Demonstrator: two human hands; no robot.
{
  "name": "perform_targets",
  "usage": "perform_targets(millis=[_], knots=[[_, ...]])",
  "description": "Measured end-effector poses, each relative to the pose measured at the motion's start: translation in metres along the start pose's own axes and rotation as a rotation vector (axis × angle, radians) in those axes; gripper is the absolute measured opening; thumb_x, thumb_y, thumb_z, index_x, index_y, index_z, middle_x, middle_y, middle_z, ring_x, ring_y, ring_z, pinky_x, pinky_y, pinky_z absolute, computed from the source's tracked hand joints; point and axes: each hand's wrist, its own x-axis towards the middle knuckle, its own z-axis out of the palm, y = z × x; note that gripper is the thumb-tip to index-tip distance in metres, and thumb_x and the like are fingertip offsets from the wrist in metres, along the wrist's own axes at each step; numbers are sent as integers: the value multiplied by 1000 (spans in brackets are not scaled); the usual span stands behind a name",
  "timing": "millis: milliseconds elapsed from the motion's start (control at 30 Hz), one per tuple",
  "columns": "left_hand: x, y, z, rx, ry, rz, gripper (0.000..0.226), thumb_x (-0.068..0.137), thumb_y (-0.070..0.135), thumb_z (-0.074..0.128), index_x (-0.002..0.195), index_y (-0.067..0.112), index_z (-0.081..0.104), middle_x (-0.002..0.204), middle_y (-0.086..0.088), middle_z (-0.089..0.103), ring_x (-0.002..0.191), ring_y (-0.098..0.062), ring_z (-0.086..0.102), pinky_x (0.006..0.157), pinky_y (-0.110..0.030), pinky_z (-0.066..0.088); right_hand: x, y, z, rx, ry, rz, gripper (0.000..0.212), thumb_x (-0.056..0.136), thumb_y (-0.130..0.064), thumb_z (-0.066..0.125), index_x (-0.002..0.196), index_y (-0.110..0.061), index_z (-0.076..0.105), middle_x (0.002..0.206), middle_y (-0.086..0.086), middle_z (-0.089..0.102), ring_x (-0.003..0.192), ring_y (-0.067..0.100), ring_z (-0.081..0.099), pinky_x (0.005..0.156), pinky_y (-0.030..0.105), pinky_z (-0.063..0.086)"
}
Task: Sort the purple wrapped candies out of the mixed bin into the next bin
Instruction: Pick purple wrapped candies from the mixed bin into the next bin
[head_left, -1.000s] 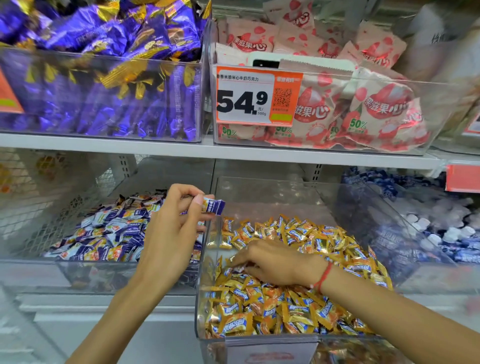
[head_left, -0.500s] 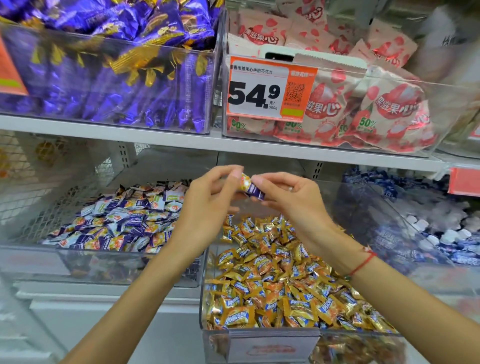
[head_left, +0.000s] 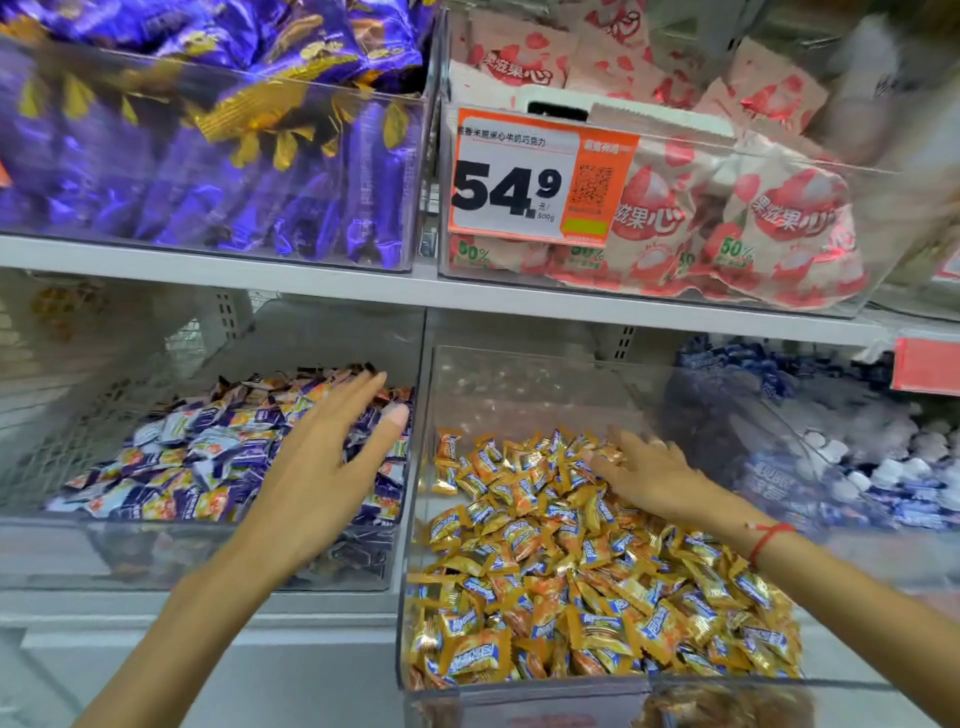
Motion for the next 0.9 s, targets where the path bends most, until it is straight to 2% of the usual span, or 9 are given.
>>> perform_targets(millis=[67, 167, 300, 367, 467, 600, 700, 800, 900], knots=[[-5, 10, 12, -14, -48, 0, 67, 84, 61, 36, 146, 37, 31, 147, 21, 28, 137, 4, 15, 118, -33, 13, -17, -5, -1, -48, -78, 58, 76, 96, -62, 29, 152, -11, 18, 154, 20, 25, 144, 39, 15, 114, 46, 20], [-4, 8, 20, 74, -14, 28, 54, 96, 55, 41, 146, 34, 35, 151, 17, 29, 131, 8, 12, 117, -32, 9, -35, -29, 0, -117, -331, 10, 55, 106, -5, 21, 118, 39, -8, 153, 35, 5, 146, 38, 15, 99, 23, 32], [1, 4, 17, 70, -42, 51, 69, 80, 57, 32, 144, 33, 39, 151, 9, 37, 140, -10, 30, 111, -30, 24, -55, -38, -6, 81, -331, -503, 90, 101, -46, 37, 132, 29, -3, 153, 35, 12, 145, 38, 17, 105, 22, 28], [0, 7, 17, 77, -49, 52, 68, 81, 57, 34, 144, 33, 40, 149, 9, 39, 139, -12, 33, 109, -31, 26, -84, -41, 3, 175, -192, -483, 61, 105, -15, 23, 124, 23, -21, 154, 31, 1, 147, 33, 11, 107, 21, 15], [-1, 9, 18, 90, -49, 34, 57, 93, 56, 46, 145, 34, 38, 150, 9, 38, 139, -12, 33, 108, -32, 27, -111, -66, -28, 215, -365, -353, 51, 100, 8, 18, 113, 24, -28, 151, 36, -4, 147, 38, 9, 108, 21, 8], [-1, 9, 16, 117, -64, 50, 66, 87, 66, 42, 144, 34, 39, 148, 10, 41, 137, -11, 35, 106, -32, 29, -79, -70, -10, 165, -349, -507, 43, 105, -15, 31, 145, 2, 35, 154, 19, 29, 143, 30, 23, 109, 31, 16], [1, 7, 15, 146, -56, 76, 69, 80, 60, 34, 142, 32, 44, 146, 11, 43, 135, -11, 38, 108, -35, 31, -64, -44, 18, 25, -356, -777, 40, 105, -32, 34, 142, -24, 47, 158, -1, 26, 148, 15, 10, 120, 44, 2], [3, 11, 11, 166, -33, 155, 63, 81, 61, 43, 135, 30, 52, 140, 19, 42, 132, -8, 39, 110, -37, 31, -74, -7, -1, 132, -355, -792, 34, 103, -28, 43, 134, -23, 57, 152, -5, 39, 139, 0, 25, 110, 8, 15], [10, 25, 10, 258, 35, 309, 38, 91, 25, 63, 128, 29, 58, 134, 21, 43, 133, -12, 41, 109, -38, 31, -74, 33, -21, 137, -159, -701, 31, 101, -24, 49, 128, -22, 62, 135, -6, 56, 122, -3, 42, 99, 5, 27]])
